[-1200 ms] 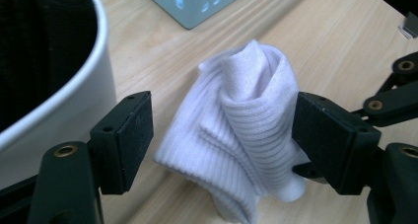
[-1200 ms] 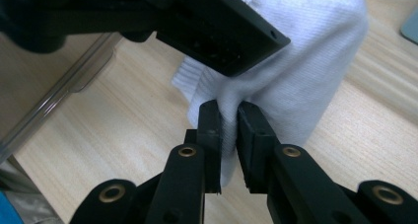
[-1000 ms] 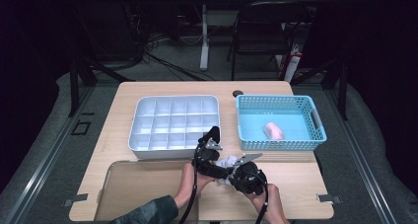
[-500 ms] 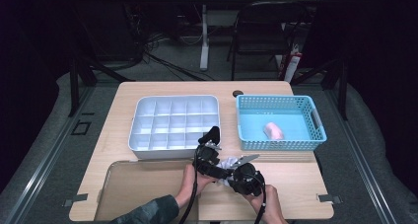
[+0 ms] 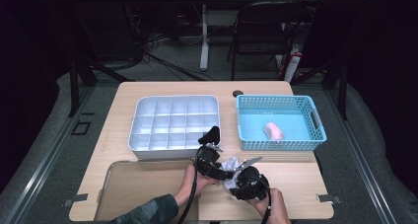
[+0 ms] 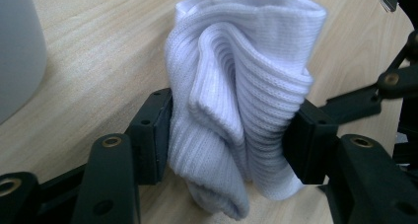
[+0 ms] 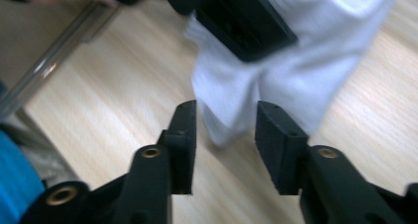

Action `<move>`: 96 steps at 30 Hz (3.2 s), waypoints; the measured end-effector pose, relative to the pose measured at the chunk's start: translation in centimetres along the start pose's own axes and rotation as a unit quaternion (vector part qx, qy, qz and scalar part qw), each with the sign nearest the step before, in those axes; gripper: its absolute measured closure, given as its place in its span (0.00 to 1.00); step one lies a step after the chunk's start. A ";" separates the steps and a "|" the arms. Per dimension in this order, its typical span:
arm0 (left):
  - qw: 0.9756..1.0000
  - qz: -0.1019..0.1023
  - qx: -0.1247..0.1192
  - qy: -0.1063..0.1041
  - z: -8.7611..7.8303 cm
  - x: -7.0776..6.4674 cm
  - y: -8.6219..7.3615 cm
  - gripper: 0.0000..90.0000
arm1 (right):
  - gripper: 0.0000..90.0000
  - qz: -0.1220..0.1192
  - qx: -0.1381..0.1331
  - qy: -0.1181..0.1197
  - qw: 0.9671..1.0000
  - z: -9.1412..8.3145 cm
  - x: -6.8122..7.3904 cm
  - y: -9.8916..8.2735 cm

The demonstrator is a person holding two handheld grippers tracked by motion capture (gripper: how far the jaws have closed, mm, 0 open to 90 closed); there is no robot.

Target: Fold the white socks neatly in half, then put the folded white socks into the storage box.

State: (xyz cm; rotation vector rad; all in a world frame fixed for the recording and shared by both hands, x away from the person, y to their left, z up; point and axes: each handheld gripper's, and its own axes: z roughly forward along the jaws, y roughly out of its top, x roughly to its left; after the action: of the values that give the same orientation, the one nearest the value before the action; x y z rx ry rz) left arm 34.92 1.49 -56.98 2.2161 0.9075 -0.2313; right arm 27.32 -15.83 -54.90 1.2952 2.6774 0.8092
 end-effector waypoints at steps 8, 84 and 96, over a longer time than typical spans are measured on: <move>1.000 0.011 0.000 -0.002 -0.1 -0.3 0.0 0.57 | 0.40 0.034 -0.022 -0.017 0.999 -1.7 -3.1 -0.9; 0.992 0.104 -0.057 0.043 -6.6 -2.1 -0.7 0.65 | 0.12 0.062 -0.048 -0.088 0.993 -3.1 -6.7 -1.8; 0.991 0.107 -0.071 0.044 -7.9 -1.9 -1.2 0.65 | 0.12 0.064 -0.051 -0.088 0.993 -3.0 -6.7 -1.8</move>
State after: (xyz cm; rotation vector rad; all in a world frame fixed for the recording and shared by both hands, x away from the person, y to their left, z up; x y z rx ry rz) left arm 31.94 6.40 -51.12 2.1830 0.7016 0.0306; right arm 29.55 -22.99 -54.33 1.4508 2.4071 0.7912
